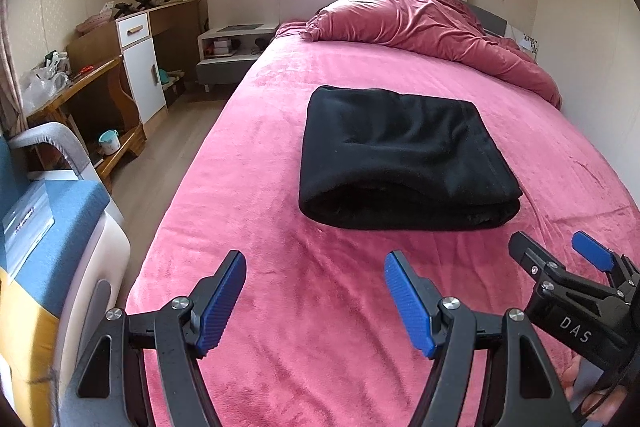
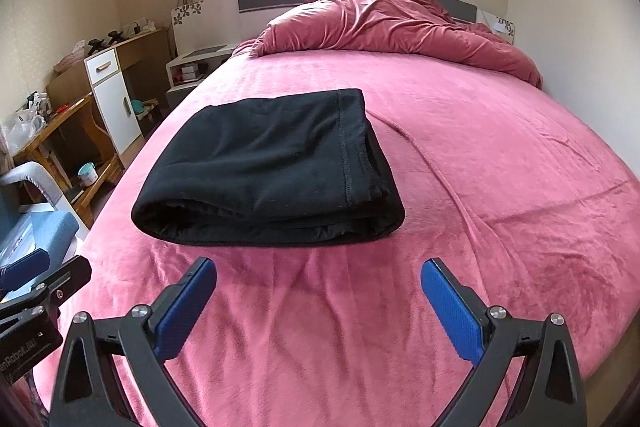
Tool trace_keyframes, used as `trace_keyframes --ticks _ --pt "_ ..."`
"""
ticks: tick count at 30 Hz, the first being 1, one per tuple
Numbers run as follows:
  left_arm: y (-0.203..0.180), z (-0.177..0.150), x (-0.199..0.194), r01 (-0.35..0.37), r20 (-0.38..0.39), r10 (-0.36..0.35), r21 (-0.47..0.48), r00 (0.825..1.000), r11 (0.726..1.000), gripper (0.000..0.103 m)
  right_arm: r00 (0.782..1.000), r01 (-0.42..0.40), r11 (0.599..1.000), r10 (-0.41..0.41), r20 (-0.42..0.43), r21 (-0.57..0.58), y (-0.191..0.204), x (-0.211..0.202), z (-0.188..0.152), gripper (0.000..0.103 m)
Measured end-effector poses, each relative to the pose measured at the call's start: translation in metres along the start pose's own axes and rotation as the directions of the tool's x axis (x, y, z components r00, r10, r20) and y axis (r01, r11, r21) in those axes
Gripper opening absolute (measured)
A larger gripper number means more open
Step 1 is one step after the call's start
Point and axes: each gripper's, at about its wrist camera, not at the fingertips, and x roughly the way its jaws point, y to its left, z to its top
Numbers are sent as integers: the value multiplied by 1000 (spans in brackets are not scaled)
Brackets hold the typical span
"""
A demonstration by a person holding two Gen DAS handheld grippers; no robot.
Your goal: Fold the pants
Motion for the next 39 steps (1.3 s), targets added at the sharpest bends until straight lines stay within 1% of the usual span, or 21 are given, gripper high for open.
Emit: trace_keyframes --ticks 13,39 --pt "2 -1 -2 3 -6 -3 -13 1000 1000 73 1000 2 1000 -2 0 -7 1 -3 -2 103" --pt "5 -1 -4 -1 -9 1 -7 1000 1000 73 1000 -4 1000 4 -7 -16 -1 -3 -4 103"
